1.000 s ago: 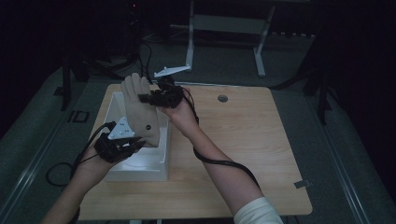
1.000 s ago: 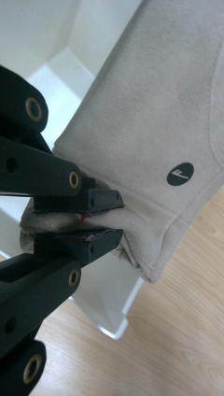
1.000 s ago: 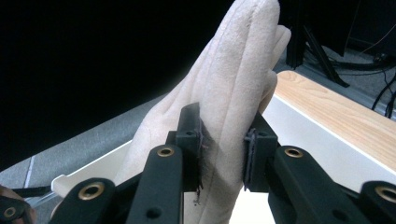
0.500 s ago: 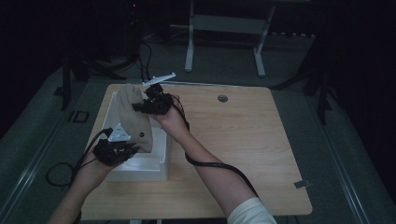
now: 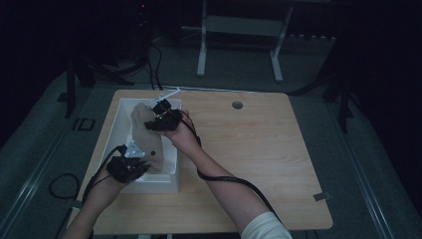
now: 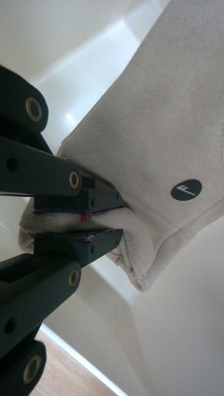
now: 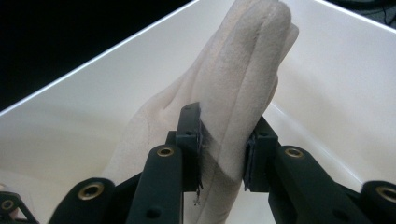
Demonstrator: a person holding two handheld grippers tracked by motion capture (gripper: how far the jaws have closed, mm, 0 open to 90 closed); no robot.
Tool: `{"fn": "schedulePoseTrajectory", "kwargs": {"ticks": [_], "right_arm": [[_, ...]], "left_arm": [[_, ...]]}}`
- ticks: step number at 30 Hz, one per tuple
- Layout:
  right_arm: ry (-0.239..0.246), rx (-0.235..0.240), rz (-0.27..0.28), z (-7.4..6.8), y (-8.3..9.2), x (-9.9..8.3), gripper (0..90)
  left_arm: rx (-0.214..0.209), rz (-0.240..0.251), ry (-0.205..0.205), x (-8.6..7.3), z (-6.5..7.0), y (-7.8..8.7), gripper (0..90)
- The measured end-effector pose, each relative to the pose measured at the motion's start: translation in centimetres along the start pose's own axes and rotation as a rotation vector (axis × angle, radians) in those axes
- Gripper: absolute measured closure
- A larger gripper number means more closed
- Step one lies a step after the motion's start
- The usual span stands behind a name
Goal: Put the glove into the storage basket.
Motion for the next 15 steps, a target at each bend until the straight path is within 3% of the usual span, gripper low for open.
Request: {"fn": "schedulePoseTrajectory", "kwargs": {"ticks": [5,9,11,13,15], "right_arm": [[-0.026,-0.013,-0.07,0.6,-0.4,-0.2,71.9],[-0.013,-0.021,-0.109,0.5,-0.8,0.0,68.7],[-0.015,-0.024,-0.125,0.5,-0.9,0.2,62.0],[-0.012,-0.036,-0.106,0.6,-0.8,0.3,52.2],[-0.012,-0.031,-0.092,0.7,-0.7,0.4,46.2]], "left_arm": [[-0.016,-0.001,0.002,-0.1,0.1,-0.6,82.1],[-0.024,-0.005,-0.001,-0.1,0.1,-1.1,82.0],[-0.017,-0.018,-0.005,-0.1,0.1,-1.5,81.8],[-0.035,-0.052,0.017,0.0,0.0,-1.8,77.4],[-0.031,-0.029,0.024,0.2,-0.1,-1.6,69.3]]}}
Point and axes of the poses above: each handheld gripper's, and its own axes: y roughly backward along the jaws, x roughly out of its top, z roughly to its right, the point moved 2 cm from there along -y, roughly forward along the jaws, and after that the axes turned 15 degrees about -z, right-handed, at the moved point
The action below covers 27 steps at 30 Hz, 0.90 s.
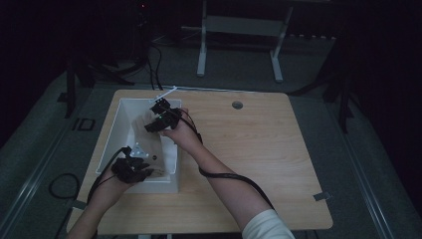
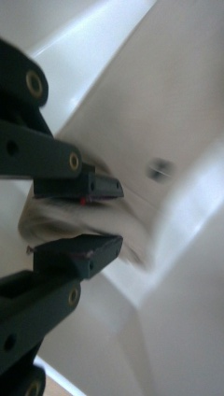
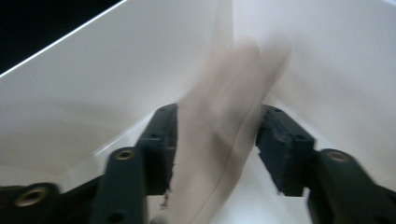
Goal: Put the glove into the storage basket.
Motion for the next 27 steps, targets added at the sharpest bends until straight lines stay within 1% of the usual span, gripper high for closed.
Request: {"fn": "schedulePoseTrajectory", "kwargs": {"ticks": [1,2,4,6,8,9,11,12,14,15,16,18,20,22,26,27], "right_arm": [[0.003,-0.014,0.004,0.0,0.1,0.0,43.1],[0.002,-0.015,0.009,0.0,0.2,0.0,41.6],[0.005,-0.01,0.021,0.1,0.5,0.0,39.5],[0.009,0.003,0.036,0.0,1.0,-0.1,36.8],[0.017,0.013,0.05,0.0,1.5,-0.2,32.6],[0.023,0.018,0.052,0.0,1.7,-0.3,28.9],[0.037,0.037,0.056,0.0,2.3,-0.4,23.0],[0.049,0.051,0.059,0.0,2.5,-0.6,19.3],[0.061,0.056,0.073,0.0,3.2,-0.8,18.1],[0.068,0.056,0.071,0.0,3.5,-1.0,16.5],[0.08,0.057,0.075,0.1,3.8,-1.2,14.6],[0.088,0.05,0.08,0.3,4.4,-1.5,15.1],[0.092,0.041,0.093,0.5,5.1,-2.0,15.1],[0.092,0.036,0.101,0.8,5.9,-2.5,15.1],[0.093,0.031,0.13,1.2,7.6,-3.8,15.1],[0.094,0.026,0.137,1.3,7.9,-4.2,15.1]], "left_arm": [[-0.01,0.001,0.012,0.1,-0.1,0.1,62.8],[-0.009,0.007,0.024,0.2,-0.1,0.1,58.3],[0.002,0.021,0.048,0.3,-0.3,0.2,53.2],[-0.003,0.044,0.074,0.4,-0.3,0.5,47.3],[-0.007,0.075,0.105,0.6,-0.4,1.0,40.9],[-0.007,0.093,0.12,0.7,-0.3,1.2,38.0],[0.005,0.12,0.148,1.0,-0.3,1.6,29.7],[0.005,0.144,0.165,1.2,-0.2,1.9,26.3],[0.008,0.173,0.183,1.4,-0.3,2.5,19.6],[0.005,0.183,0.184,1.6,-0.3,2.8,14.5],[0.01,0.201,0.186,1.7,-0.3,3.1,11.9],[0.003,0.25,0.191,1.9,-0.1,3.7,11.6],[-0.002,0.287,0.193,2.2,0.0,4.2,11.6],[-0.013,0.309,0.182,2.5,0.3,4.7,11.6],[-0.007,0.341,0.154,3.3,1.1,5.4,11.6],[-0.005,0.343,0.145,3.5,1.4,5.6,11.6]]}}
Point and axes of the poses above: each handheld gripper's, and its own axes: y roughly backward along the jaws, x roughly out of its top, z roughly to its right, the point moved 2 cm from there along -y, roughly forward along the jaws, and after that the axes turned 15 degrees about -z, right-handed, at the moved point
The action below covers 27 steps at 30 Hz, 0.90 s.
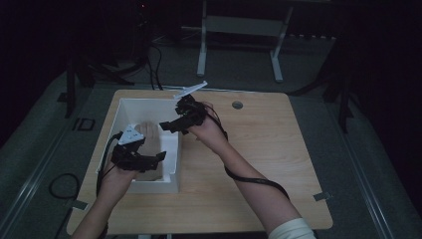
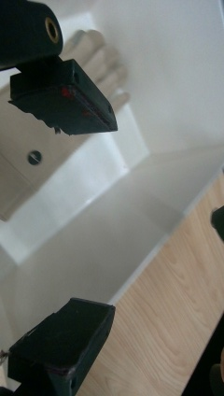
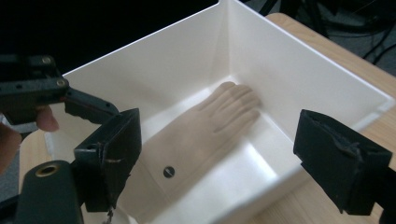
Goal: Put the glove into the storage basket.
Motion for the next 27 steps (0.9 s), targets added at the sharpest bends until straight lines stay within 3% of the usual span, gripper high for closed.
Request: {"fn": "schedulePoseTrajectory", "kwargs": {"ticks": [8,16,19,27], "right_arm": [[0.002,-0.023,0.033,0.7,2.9,-2.6,15.2],[-0.011,-0.03,0.034,1.9,4.4,-5.6,15.3],[-0.028,-0.013,0.051,2.4,5.0,-6.9,15.2],[-0.041,-0.025,0.068,3.3,6.4,-10.1,15.2]], "left_arm": [[-0.046,0.051,-0.058,1.9,2.6,0.5,11.6],[-0.096,0.062,-0.127,3.4,5.7,0.1,11.7],[-0.112,0.074,-0.146,3.9,6.8,-0.2,12.2],[-0.173,0.061,-0.207,4.8,9.7,-1.5,12.0]]}}
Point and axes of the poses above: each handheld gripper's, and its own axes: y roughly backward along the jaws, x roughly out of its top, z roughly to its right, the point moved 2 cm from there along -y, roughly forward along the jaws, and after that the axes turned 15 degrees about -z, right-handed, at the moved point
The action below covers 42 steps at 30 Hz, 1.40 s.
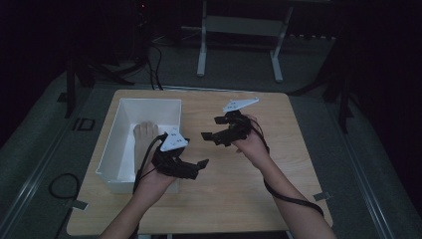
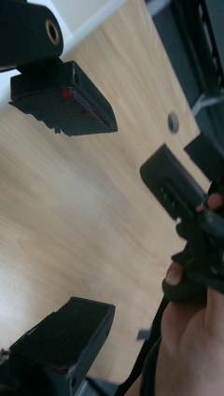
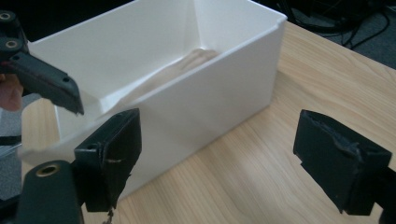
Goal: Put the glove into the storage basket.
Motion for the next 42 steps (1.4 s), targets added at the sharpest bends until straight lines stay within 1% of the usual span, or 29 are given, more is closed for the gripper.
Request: {"fn": "schedulePoseTrajectory", "kwargs": {"ticks": [1,3,5,8,16,17,21,27,29,30,31,32,33,34,35,37,40,42], "right_arm": [[0.0,-0.001,0.001,0.1,0.2,-0.4,15.2],[0.003,-0.007,0.0,0.3,0.5,-1.1,15.3],[0.005,-0.009,-0.003,0.4,0.8,-1.7,15.2],[0.01,-0.016,-0.006,0.6,1.1,-2.6,15.2],[0.002,-0.03,0.004,1.1,1.5,-5.1,15.1],[-0.001,-0.028,0.005,1.2,1.5,-5.4,15.1],[-0.001,-0.025,-0.009,1.4,1.1,-7.0,14.5],[-0.017,-0.024,-0.031,2.0,0.2,-9.2,14.5],[-0.026,-0.025,-0.034,2.2,0.0,-9.9,14.5],[-0.027,-0.021,-0.032,2.3,-0.2,-10.3,14.5],[-0.027,-0.017,-0.031,2.4,-0.3,-10.6,14.6],[-0.014,-0.013,-0.033,2.5,-0.4,-11.0,14.6],[-0.009,-0.014,-0.036,2.7,-0.5,-11.3,14.6],[-0.014,-0.011,-0.038,2.8,-0.6,-11.7,14.6],[-0.017,-0.012,-0.039,2.9,-0.7,-12.0,14.7],[-0.008,-0.03,-0.037,2.9,-0.9,-12.7,14.6],[-0.013,-0.035,-0.053,3.1,-1.4,-13.6,14.6],[-0.02,-0.034,-0.063,3.2,-1.6,-14.1,14.6]], "left_arm": [[0.004,-0.006,-0.01,0.1,0.3,-0.3,11.9],[-0.016,-0.007,-0.022,0.4,0.9,-0.9,11.8],[-0.02,-0.013,-0.039,0.7,1.3,-1.4,11.8],[-0.048,-0.01,-0.037,0.9,1.8,-2.1,11.8],[-0.098,-0.028,-0.065,0.9,3.1,-4.8,11.8],[-0.105,-0.024,-0.065,0.8,3.3,-5.1,11.8],[-0.132,-0.044,-0.083,0.6,3.9,-6.5,11.8],[-0.156,-0.053,-0.088,0.2,4.5,-8.0,11.8],[-0.164,-0.056,-0.095,-0.1,4.7,-8.5,11.8],[-0.17,-0.058,-0.093,-0.2,4.8,-8.7,11.9],[-0.177,-0.062,-0.094,-0.3,4.8,-9.0,11.8],[-0.182,-0.069,-0.099,-0.5,4.9,-9.3,11.8],[-0.185,-0.066,-0.103,-0.6,5.0,-9.6,11.8],[-0.189,-0.067,-0.104,-0.8,5.0,-9.8,11.8],[-0.191,-0.067,-0.104,-0.9,5.1,-10.1,11.8],[-0.202,-0.066,-0.102,-1.2,5.2,-10.6,11.8],[-0.211,-0.07,-0.098,-1.6,5.4,-11.5,11.8],[-0.212,-0.077,-0.103,-1.9,5.6,-12.0,11.8]]}}
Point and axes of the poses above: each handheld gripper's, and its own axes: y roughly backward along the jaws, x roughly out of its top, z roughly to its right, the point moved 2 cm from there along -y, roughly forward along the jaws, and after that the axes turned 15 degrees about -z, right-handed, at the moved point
